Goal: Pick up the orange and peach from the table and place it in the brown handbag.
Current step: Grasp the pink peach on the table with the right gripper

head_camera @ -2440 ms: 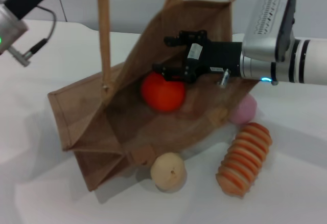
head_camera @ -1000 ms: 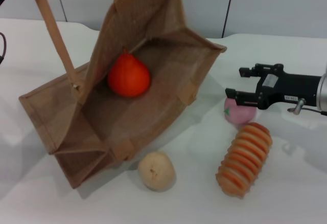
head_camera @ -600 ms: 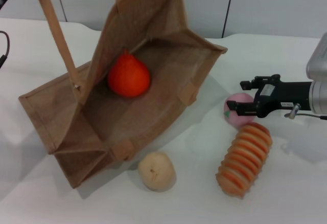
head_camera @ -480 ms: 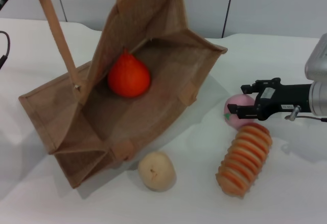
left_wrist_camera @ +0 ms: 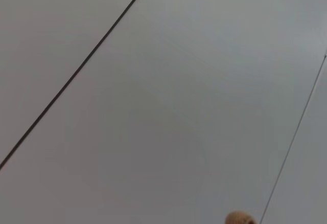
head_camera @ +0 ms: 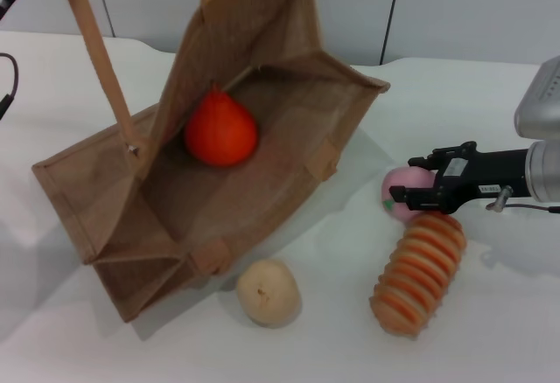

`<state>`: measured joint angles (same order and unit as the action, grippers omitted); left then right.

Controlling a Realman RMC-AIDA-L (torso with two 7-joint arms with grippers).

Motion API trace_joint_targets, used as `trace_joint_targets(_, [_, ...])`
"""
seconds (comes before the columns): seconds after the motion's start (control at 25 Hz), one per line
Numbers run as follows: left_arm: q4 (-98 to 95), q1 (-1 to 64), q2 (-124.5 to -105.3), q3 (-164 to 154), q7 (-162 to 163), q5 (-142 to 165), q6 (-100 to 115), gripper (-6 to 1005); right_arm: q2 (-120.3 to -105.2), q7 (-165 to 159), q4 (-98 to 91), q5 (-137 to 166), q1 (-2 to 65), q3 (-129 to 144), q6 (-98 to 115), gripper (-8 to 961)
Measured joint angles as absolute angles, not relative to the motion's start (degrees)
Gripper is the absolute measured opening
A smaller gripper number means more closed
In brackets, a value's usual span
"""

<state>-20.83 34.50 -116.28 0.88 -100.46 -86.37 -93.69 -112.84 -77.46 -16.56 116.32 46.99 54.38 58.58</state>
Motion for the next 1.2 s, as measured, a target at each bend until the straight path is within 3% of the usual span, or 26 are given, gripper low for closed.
trace_joint_targets(0.16, [-20.83,34.50,-116.28,0.88,-100.46,-86.34,-93.69,118,-112.92,-77.46,-16.61,116.41,47.01,54.40,58.60,592])
trace_joint_targets(0.48, [-20.83,34.48,-116.28,0.87,-100.46,-86.23,-93.69,118,-114.28,-77.03,-20.01,116.59,46.23,54.50,58.99,541])
trace_joint_targets(1.2, [-20.83,34.79,-116.28,0.25,-100.46,-85.89,-92.84,119,-115.57,-72.82,-29.19,113.48,42.35,53.64,61.48,382])
